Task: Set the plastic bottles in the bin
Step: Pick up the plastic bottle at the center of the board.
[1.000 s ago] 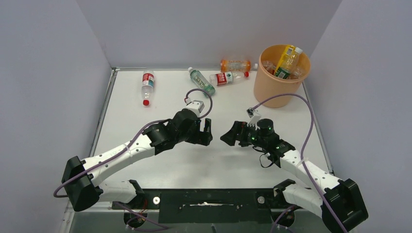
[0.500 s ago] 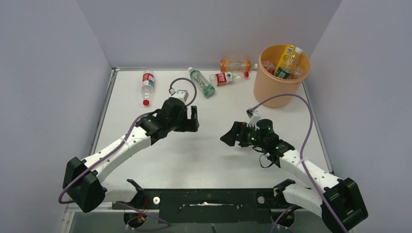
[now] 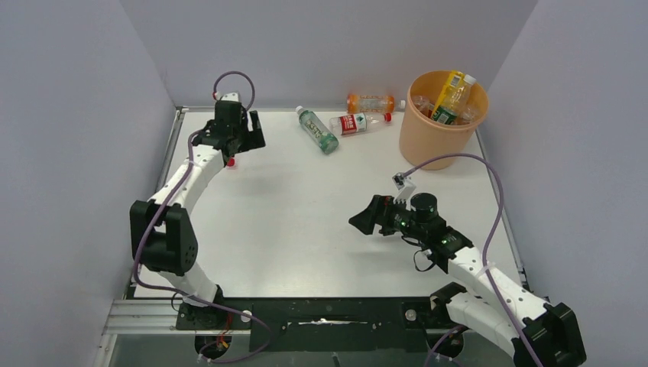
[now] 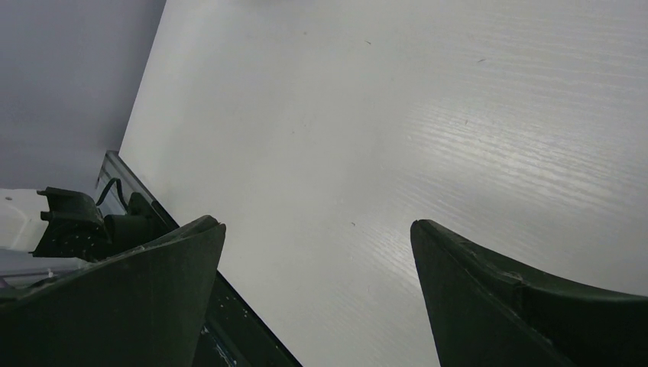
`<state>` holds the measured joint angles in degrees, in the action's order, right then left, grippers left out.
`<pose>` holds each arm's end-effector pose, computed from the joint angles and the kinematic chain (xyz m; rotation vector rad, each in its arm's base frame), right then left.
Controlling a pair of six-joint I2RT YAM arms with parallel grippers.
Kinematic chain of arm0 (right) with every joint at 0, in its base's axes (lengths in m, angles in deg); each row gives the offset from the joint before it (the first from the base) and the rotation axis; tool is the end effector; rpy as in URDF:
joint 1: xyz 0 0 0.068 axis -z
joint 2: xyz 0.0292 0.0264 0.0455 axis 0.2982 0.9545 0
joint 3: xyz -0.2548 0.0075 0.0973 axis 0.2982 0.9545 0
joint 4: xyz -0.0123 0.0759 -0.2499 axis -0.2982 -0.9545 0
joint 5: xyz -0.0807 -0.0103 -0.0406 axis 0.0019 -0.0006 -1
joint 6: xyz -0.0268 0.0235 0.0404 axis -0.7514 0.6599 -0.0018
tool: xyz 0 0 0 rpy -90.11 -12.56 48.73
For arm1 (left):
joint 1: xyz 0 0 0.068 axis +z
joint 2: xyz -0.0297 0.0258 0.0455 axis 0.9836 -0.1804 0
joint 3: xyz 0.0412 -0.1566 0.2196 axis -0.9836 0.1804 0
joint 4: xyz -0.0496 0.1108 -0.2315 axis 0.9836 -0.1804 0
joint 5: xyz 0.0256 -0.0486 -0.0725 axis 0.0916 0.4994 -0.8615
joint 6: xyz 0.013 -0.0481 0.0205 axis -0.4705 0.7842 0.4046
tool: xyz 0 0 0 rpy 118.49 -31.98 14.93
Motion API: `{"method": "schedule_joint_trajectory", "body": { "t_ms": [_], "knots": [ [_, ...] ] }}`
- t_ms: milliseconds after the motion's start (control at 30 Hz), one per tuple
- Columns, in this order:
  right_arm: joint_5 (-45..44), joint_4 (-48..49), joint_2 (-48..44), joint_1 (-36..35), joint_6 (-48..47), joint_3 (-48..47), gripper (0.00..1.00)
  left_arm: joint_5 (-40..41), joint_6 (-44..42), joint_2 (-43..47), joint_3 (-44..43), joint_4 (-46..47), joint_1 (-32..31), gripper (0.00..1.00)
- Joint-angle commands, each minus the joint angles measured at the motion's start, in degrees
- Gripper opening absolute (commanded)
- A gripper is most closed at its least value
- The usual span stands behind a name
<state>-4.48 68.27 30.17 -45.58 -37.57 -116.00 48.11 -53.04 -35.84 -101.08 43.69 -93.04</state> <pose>0.1709 0.1052 0.2217 -0.0114 2.1711 1.0656 0.3562 -0.0782 0.3005 -0.2522 2.2512 -0.1031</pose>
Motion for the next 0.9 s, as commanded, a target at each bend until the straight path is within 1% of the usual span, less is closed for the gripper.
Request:
{"method": "schedule_joint_trajectory", "body": {
  "t_ms": [0, 167, 367, 533, 700, 867],
  "knots": [
    [-0.4, -1.7, -4.3, -0.8, 0.6, 0.2, 0.98, 2.2, -6.0, -7.6, -8.9, 3.2, 4.3, 0.86],
    [-1.3, -4.5, -7.3, -1.1, 0.5, 1.0, 0.98, 3.2, -8.6, -15.5, -14.5, 5.9, 8.1, 0.86],
    [-1.2, -5.6, -8.9, -1.3, 1.2, 1.8, 0.98, 5.7, -11.5, -22.7, -18.5, 10.1, 10.3, 0.85],
    [-1.8, -6.1, -8.8, -1.3, 0.9, 1.8, 0.98, 6.0, -13.3, -26.8, -20.4, 12.7, 11.5, 0.85],
    [-1.9, -6.3, -8.4, -1.4, 0.9, 1.6, 0.98, 4.4, -14.2, -30.5, -21.7, 13.9, 12.0, 0.86],
    [-2.4, -7.3, -8.6, -1.4, 0.6, 1.3, 0.98, 2.3, -13.8, -32.7, -21.1, 15.4, 12.1, 0.85]
  ]
}}
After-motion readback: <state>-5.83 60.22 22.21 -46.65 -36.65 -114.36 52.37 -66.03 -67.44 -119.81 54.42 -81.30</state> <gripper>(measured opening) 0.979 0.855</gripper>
